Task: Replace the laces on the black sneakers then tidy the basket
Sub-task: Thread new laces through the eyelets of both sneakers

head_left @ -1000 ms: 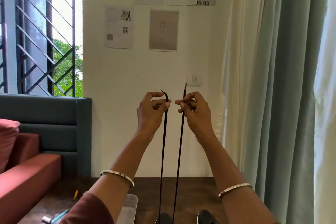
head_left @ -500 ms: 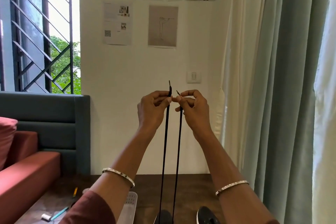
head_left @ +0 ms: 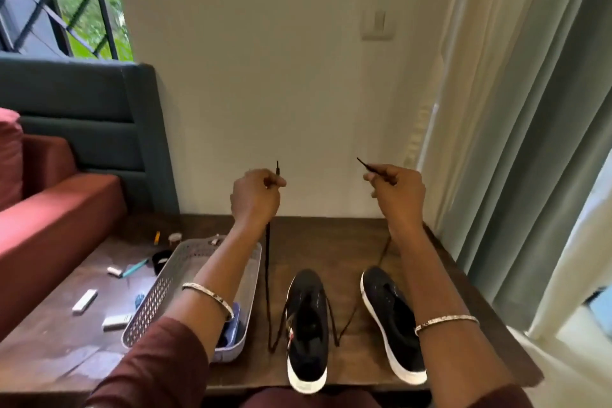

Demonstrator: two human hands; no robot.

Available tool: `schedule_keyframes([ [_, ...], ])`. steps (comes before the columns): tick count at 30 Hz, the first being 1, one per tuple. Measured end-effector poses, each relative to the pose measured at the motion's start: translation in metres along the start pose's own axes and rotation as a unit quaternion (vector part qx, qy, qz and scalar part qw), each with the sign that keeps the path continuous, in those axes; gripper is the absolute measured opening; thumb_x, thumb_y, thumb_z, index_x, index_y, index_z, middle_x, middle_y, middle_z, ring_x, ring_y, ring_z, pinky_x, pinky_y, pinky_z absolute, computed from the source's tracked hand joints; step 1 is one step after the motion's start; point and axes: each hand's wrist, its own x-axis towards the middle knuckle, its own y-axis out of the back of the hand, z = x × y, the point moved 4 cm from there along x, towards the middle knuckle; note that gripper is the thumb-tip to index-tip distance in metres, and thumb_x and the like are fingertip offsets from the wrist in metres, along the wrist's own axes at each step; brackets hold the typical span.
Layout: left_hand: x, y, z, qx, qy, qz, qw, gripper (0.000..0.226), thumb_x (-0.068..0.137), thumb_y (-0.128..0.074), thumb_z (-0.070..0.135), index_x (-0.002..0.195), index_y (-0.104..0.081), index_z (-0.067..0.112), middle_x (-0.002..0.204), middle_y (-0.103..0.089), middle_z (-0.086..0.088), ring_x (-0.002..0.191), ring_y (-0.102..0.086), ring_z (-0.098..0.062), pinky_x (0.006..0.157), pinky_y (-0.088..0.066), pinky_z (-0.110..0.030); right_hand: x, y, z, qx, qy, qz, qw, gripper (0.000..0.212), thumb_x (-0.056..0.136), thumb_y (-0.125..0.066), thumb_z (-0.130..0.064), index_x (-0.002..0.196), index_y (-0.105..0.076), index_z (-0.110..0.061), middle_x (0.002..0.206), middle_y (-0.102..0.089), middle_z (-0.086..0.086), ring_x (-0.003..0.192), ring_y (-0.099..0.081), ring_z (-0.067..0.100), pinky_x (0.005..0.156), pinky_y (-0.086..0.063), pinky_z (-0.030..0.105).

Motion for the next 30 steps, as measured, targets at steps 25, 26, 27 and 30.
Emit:
schedule_keyframes([
  [25,-0.085,-0.179,-0.207,0.061,0.234,-0.245,0.939,0.048,0.085,-0.071,0.042,0.128,-0.062,0.022,0.12,-0.068,0.005,0.112,-0.063,-0.015,0.096,-0.051,-0.035,-0.128,-0.122,0.258,-0.052,-0.304,-0.095,0.946,0.003,0.082,-0.08,-0.023,0.083,-0.081,-0.025,0.076,-0.075,-0.012,0.078,-0.07,0.001,0.082,-0.059,0.033],
  [26,-0.085,-0.18,-0.209,0.053,0.237,-0.242,0.939,0.046,0.087,-0.069,0.041,0.129,-0.062,0.023,0.119,-0.068,0.005,0.111,-0.063,-0.015,0.096,-0.05,-0.034,-0.129,-0.126,0.259,-0.061,-0.297,-0.101,0.948,0.003,0.082,-0.079,-0.023,0.082,-0.081,-0.025,0.074,-0.075,-0.013,0.076,-0.07,0.0,0.081,-0.059,0.033],
  [27,-0.085,-0.18,-0.211,0.044,0.241,-0.239,0.94,0.043,0.09,-0.067,0.039,0.129,-0.063,0.023,0.119,-0.069,0.005,0.111,-0.063,-0.014,0.097,-0.05,-0.034,-0.13,-0.129,0.259,-0.072,-0.287,-0.107,0.949,0.004,0.082,-0.078,-0.024,0.08,-0.081,-0.026,0.073,-0.074,-0.013,0.075,-0.069,-0.001,0.08,-0.059,0.033],
  [30,-0.084,-0.177,-0.218,0.008,0.252,-0.222,0.942,0.034,0.093,-0.062,0.035,0.125,-0.067,0.024,0.119,-0.07,0.003,0.112,-0.063,-0.016,0.1,-0.049,-0.037,-0.133,-0.135,0.263,-0.122,-0.256,-0.124,0.951,0.006,0.083,-0.075,-0.024,0.079,-0.08,-0.025,0.075,-0.074,-0.014,0.075,-0.068,-0.002,0.079,-0.058,0.032],
])
